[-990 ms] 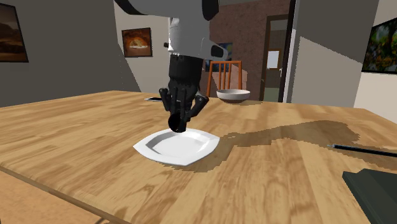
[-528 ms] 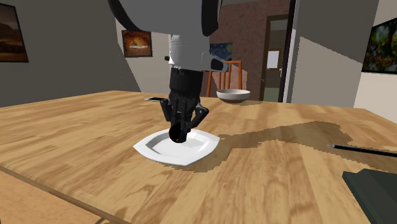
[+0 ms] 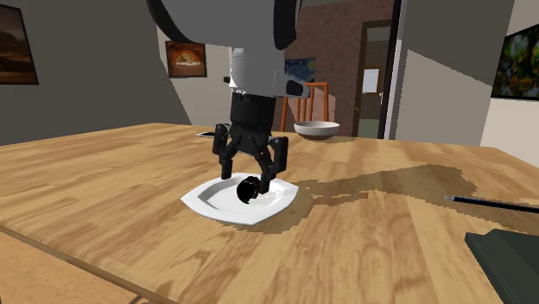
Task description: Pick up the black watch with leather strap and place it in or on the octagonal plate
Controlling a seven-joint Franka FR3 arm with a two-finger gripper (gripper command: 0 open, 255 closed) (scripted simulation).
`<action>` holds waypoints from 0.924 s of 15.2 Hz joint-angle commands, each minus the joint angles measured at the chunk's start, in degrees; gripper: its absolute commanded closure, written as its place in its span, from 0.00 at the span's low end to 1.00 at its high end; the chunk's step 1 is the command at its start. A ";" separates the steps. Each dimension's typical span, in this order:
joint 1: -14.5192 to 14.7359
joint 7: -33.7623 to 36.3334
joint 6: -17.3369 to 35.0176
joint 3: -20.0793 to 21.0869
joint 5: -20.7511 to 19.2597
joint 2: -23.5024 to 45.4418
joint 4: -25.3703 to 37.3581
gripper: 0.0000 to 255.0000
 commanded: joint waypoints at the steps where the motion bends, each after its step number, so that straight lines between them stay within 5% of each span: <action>1: 0.00 0.00 0.00 0.00 0.00 0.00 0.00 0.00; 6: -0.55 0.18 -7.32 -1.09 -0.67 -0.68 6.56 0.00; 14: -0.55 0.18 -7.31 -1.09 -0.67 -0.68 6.56 0.00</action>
